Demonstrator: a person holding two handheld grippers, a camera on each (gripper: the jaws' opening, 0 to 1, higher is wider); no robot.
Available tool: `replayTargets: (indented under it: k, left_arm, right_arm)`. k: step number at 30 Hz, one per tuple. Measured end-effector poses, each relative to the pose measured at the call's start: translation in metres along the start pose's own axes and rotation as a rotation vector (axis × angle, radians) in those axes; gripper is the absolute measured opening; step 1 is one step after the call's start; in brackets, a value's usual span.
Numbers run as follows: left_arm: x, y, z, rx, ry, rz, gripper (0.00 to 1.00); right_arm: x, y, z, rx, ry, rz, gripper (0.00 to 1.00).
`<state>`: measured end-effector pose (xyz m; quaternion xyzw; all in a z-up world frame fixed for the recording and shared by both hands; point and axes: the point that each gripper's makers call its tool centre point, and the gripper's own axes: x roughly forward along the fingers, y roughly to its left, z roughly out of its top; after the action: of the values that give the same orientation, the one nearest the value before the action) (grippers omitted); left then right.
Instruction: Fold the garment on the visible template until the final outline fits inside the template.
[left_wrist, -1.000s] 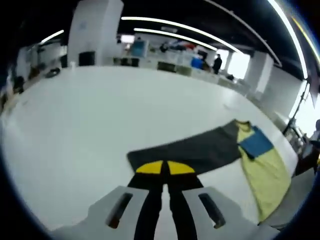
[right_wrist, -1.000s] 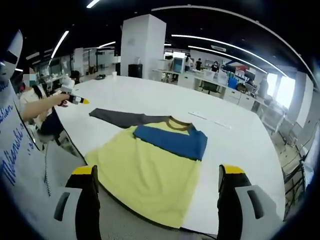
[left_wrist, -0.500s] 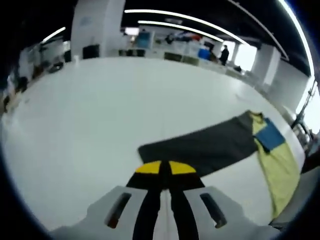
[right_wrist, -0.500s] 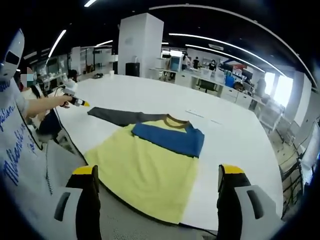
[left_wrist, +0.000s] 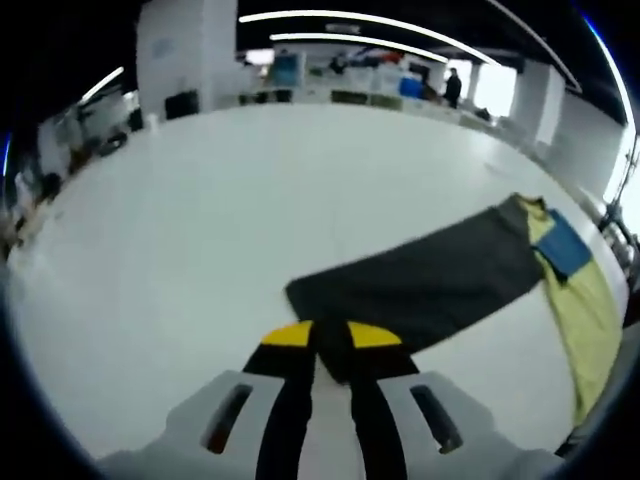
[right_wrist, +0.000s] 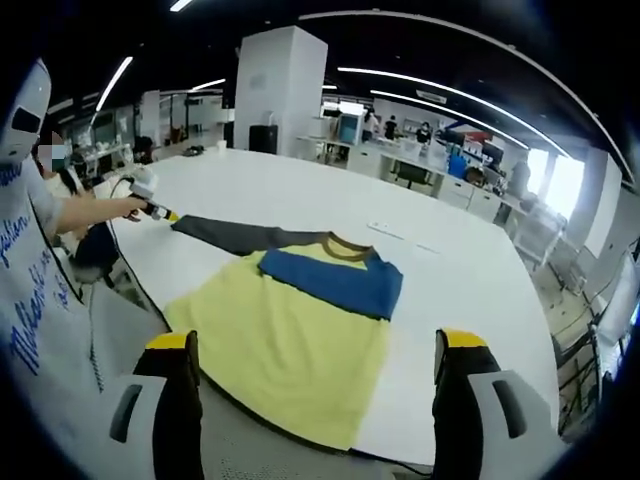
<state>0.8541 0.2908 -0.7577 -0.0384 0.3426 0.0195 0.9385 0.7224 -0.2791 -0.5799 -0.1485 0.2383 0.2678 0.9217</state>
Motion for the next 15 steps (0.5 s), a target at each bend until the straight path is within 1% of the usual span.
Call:
replayTargets:
  k: [2,4,8,11,13,15]
  left_arm:
    - [0.003,0.001,0.0,0.0,0.004,0.001,0.1]
    - [0.006,0.001,-0.002,0.022,0.018,0.005,0.12]
    - [0.01,0.006,-0.003,0.01,0.016,0.018,0.14]
    - [0.013,0.006,-0.003,0.024,0.024,0.014,0.17]
    - [0.014,0.006,-0.003,0.01,0.023,0.012,0.17]
    - [0.015,0.007,-0.004,0.008,0.023,0.02,0.2]
  right_arm:
    - [0.001,0.0,0.0,-0.001,0.002,0.001,0.97]
    - [0.002,0.001,0.001,-0.001,0.004,0.004,0.97]
    - [0.004,0.002,0.002,-0.006,0.014,0.011,0.97]
    - [0.004,0.001,0.005,-0.015,0.019,0.01,0.97]
    - [0.003,-0.001,0.008,-0.022,0.018,0.004,0.97]
    - [0.003,-0.002,0.011,-0.029,0.013,0.001,0.97]
